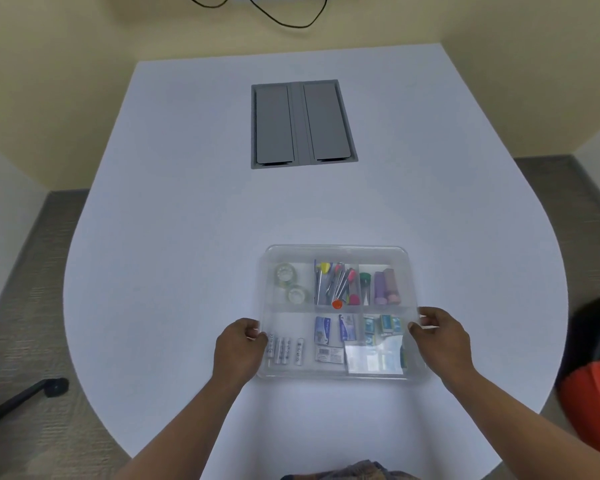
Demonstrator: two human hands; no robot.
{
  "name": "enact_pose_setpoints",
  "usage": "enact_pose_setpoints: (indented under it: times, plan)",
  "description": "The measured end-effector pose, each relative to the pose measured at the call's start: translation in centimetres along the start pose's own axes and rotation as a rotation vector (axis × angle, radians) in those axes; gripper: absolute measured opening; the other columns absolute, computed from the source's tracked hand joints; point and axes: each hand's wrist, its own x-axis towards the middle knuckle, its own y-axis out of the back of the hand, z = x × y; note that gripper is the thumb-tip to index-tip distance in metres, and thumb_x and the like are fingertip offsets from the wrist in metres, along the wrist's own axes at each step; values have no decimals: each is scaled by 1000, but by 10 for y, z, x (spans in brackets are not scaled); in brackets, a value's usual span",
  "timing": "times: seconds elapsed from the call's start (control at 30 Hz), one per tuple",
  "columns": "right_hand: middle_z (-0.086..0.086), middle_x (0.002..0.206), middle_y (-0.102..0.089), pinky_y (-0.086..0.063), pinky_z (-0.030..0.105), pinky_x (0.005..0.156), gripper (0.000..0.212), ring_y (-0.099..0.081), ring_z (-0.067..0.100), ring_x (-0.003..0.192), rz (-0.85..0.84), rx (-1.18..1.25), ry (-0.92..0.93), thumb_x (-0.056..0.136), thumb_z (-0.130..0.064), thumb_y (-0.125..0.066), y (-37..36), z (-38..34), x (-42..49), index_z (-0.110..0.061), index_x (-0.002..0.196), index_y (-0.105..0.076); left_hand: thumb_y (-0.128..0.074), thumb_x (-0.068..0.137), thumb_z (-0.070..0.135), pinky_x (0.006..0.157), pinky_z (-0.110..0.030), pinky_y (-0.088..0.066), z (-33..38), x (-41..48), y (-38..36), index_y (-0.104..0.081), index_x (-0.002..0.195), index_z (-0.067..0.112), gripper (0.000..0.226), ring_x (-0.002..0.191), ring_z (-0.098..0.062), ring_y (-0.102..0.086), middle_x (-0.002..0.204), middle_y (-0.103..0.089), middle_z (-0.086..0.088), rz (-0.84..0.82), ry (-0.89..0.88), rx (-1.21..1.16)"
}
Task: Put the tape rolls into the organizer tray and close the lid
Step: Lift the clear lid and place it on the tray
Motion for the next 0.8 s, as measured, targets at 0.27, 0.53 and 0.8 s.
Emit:
enact_pose_setpoints:
  times: [0.27,0.53,0.8]
  plan:
    - [-12,86,-59,-47,39,88,39,-59,21,92,-23,149,-131,86,-40,-63,-7,-7,14,-17,116,-54,-67,84,34,65,-28,-43,2,11,-4,-63,88,18,17,72,-16,-61,76,-65,3,4,31,-74]
    - [0,87,-61,-40,32,74,35,-56,21,83,-4,103,-94,92,-46,-48,-17,-35,55,-14,90,-61,-56,92,47,73,-32,-44,25,43,-14,-62,87,12,36,81,-20,-60,83,-64,0,105,-30,-83]
    - [3,72,-55,-40,34,69,43,-52,25,74,36,111,-109,95,-43,-43,-26,-56,95,-8,73,-54,-43,97,49,71,-32,-40,65,97,-21,-56,81,11,44,77,-22,-54,77,-56,1,133,-52,-70]
